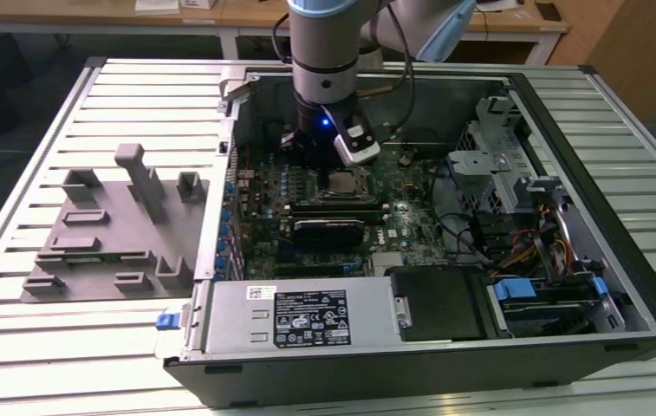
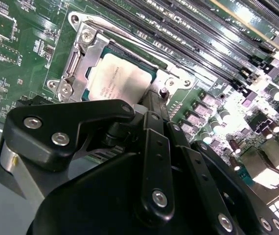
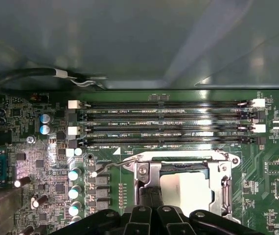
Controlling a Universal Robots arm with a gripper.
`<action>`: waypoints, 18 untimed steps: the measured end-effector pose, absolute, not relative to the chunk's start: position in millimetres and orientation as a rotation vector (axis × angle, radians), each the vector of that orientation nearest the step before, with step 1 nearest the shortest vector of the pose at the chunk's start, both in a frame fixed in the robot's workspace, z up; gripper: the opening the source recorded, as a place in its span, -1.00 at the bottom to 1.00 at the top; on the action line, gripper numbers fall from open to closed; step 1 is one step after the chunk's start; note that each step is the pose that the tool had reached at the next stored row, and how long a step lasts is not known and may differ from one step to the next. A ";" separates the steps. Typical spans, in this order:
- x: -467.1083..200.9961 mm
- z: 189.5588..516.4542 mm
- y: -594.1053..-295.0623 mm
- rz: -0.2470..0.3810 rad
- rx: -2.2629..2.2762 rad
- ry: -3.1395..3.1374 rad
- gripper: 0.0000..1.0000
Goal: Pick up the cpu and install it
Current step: 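Close the cpu cover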
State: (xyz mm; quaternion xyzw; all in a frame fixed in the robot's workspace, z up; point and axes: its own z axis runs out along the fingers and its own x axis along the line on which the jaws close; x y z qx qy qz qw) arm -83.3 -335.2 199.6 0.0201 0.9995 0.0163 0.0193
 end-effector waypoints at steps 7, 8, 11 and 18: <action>-81.0 199.2 -335.2 0.050 0.063 3.102 -0.79; -81.0 199.2 -335.2 0.050 0.063 3.102 -0.79; -80.9 199.2 -335.2 0.051 0.063 3.102 -0.79; -80.9 204.6 -335.2 0.050 0.062 3.102 -0.79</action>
